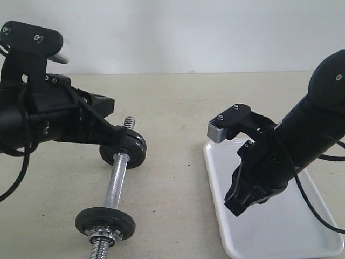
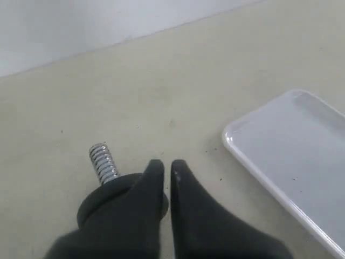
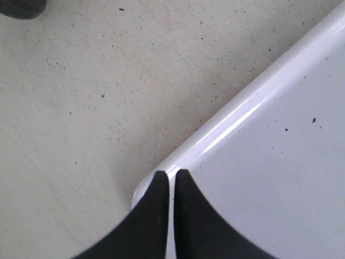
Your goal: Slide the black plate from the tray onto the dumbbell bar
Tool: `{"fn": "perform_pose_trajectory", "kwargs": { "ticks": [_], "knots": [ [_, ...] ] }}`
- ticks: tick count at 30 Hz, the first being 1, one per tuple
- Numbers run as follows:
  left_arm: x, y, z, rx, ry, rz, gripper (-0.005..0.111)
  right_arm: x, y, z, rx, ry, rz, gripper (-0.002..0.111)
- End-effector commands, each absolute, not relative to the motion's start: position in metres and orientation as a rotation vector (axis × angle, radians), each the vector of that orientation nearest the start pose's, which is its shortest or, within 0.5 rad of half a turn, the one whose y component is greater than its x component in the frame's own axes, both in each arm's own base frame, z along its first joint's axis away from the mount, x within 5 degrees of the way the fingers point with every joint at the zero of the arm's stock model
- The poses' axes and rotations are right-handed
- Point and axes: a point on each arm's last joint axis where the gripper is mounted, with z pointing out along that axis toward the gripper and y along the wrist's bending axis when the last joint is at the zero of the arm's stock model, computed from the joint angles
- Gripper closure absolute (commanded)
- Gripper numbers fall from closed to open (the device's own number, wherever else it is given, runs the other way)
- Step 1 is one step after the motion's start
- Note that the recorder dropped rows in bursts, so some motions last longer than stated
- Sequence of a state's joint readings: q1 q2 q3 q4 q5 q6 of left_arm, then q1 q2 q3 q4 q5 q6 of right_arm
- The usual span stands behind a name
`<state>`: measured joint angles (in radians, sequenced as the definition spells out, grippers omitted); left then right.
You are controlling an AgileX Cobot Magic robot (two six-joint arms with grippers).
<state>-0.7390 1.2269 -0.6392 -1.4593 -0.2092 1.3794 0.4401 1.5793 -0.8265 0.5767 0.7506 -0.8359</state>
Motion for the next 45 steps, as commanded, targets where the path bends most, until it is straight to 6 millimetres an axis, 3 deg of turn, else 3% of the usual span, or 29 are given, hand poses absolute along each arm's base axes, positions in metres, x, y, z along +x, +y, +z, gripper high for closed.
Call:
{"fn": "perform_pose_trajectory", "kwargs": {
  "ticks": [1,5,11,16,27,33,45],
  "knots": [
    [0.179,-0.147,0.263,0.674,1.916,-0.310,0.102,0.226,0.144,0.187,-1.279,2.597,0.569,0.109],
    [0.155,-0.125,0.260,0.753,1.843,-0.256,0.102,0.218,0.143,0.186,-1.348,2.642,0.612,0.109],
    [0.114,-0.089,0.272,0.760,1.643,-0.247,0.102,0.225,0.140,0.185,-1.356,2.599,0.507,0.109],
    [0.089,-0.065,0.267,0.776,1.500,-0.189,0.102,0.230,0.140,0.185,-1.326,2.570,0.470,0.109],
    [0.090,-0.053,0.245,0.674,1.597,-0.149,0.102,0.233,0.133,0.183,-1.324,2.601,0.336,0.109],
    [0.087,-0.053,0.228,0.707,1.640,-0.149,0.102,0.235,0.133,0.183,-1.312,2.588,0.324,0.109],
    [0.087,-0.048,0.216,0.699,1.675,-0.103,0.102,0.243,0.135,0.185,-1.249,2.525,0.292,0.109]
  ]
}}
